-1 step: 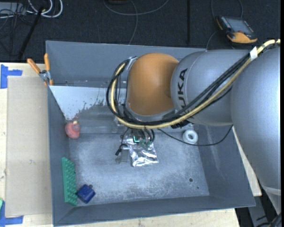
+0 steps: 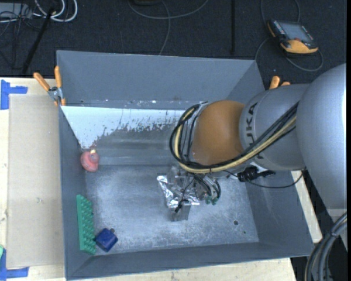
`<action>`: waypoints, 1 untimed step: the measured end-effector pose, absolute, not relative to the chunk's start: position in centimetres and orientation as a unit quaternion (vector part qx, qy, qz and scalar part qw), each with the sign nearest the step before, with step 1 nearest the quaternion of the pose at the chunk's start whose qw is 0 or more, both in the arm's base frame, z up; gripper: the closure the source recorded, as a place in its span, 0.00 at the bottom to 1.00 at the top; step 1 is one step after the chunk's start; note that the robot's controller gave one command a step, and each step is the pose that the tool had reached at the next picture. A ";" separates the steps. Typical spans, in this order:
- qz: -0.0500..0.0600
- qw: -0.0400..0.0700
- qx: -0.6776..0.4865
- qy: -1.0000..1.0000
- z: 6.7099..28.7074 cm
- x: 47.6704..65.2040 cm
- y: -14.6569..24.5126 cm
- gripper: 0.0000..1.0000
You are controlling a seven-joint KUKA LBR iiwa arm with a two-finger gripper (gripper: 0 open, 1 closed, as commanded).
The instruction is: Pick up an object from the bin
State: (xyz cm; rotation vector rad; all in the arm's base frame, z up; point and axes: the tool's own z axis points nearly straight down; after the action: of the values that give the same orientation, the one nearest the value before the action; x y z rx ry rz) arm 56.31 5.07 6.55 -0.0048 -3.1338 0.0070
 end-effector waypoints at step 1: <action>0.000 -0.003 0.000 -1.000 7.1 56.7 5.6 1.00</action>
Offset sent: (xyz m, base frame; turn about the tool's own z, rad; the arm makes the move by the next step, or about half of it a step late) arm 0.0000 0.0000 0.0000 0.0000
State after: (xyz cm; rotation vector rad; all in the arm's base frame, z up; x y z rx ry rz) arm 56.71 5.58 7.12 -0.0003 -3.1466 -0.0015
